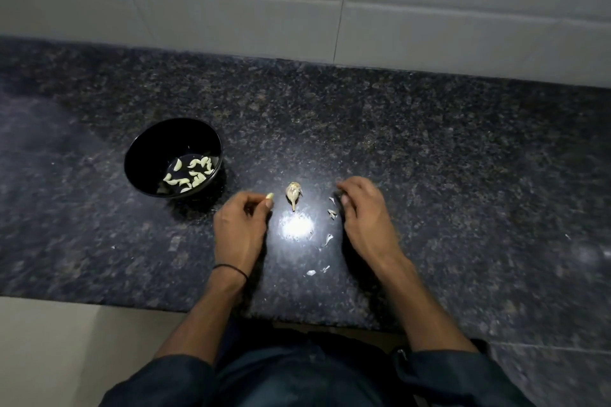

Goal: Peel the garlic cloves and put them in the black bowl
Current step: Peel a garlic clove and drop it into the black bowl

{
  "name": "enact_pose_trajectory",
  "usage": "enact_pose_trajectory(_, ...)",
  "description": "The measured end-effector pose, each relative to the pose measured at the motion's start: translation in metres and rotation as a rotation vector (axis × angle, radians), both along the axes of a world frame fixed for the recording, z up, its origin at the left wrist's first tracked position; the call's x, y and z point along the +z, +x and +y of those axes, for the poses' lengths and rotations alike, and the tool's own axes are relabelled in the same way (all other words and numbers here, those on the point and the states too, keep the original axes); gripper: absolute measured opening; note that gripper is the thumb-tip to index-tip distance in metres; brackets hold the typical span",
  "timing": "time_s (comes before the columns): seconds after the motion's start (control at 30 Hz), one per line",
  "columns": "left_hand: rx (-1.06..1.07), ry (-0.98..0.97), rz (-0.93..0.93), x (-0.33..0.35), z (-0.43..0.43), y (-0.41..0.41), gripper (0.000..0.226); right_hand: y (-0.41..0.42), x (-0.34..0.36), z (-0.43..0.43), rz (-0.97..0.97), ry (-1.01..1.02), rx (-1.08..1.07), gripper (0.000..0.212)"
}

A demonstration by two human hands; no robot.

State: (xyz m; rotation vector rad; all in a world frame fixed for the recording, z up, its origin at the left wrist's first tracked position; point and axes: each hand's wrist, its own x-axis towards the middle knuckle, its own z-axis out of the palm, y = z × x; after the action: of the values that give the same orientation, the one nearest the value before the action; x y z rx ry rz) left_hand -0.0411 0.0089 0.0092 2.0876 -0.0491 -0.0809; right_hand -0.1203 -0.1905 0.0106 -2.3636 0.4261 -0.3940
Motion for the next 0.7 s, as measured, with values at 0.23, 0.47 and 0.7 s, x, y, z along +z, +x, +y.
enact_pose_trajectory(0.23, -0.04, 0.165, -0.098, -0.009, 0.008, 0.008, 0.007, -0.026, -0.008, 0.015, 0.185, -0.256, 0.36, 0.034)
enact_pose_trajectory(0.47, -0.097, 0.137, -0.124, -0.008, 0.015, 0.001, 0.014, -0.064, -0.015, 0.027, 0.174, -0.321, 0.453, 0.046)
enact_pose_trajectory(0.7, -0.198, 0.164, -0.219, 0.0, 0.029, -0.038, 0.019, -0.082, -0.029, 0.036, -0.034, -0.381, 0.428, 0.032)
